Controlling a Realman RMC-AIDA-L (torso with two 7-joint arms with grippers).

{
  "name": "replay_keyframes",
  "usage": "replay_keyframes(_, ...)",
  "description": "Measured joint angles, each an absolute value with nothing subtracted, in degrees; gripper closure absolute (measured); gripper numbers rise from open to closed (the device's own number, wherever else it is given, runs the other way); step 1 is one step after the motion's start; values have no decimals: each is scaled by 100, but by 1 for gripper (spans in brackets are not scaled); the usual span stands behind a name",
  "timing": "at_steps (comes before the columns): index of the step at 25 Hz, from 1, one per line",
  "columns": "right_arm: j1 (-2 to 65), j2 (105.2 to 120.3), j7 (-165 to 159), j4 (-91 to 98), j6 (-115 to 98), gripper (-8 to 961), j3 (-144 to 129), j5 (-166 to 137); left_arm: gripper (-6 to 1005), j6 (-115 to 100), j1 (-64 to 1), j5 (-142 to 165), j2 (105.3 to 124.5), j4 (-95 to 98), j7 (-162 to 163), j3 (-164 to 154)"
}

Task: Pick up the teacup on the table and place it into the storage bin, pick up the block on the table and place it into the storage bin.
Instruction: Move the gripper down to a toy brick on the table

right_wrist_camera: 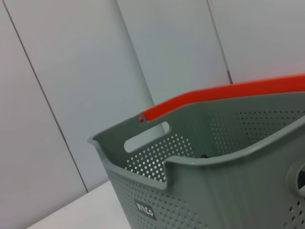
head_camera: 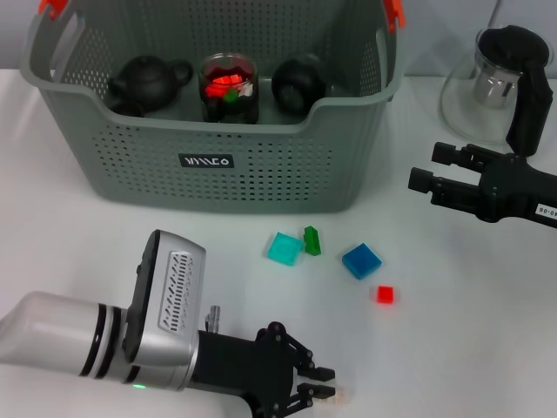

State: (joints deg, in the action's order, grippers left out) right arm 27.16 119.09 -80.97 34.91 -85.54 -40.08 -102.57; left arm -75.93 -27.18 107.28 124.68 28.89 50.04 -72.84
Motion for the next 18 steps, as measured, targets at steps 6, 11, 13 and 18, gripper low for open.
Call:
replay_keyframes(6, 2725, 11901, -8097, 3493, -8533, 148, -4008, -10257, 936, -7642, -2750, 10730, 12464, 2873, 5007, -7295)
replay_keyframes(11, 2735, 11900, -8096, 3496, -8533, 148, -4008, -10257, 934, -7672, -2713, 10696, 12459, 2902, 5007, -7256)
replay_keyframes(13, 2735, 11898, -8096, 3496, -8533, 148, -4008, -10257, 928, -7751, -2703, 10689, 12450, 2907, 5020, -7156)
replay_keyframes(18, 2734, 11891, -8095, 3494, -8533, 148, -4008, -10257, 914, -7941, -2651, 10689, 12437, 2906, 5140, -6847)
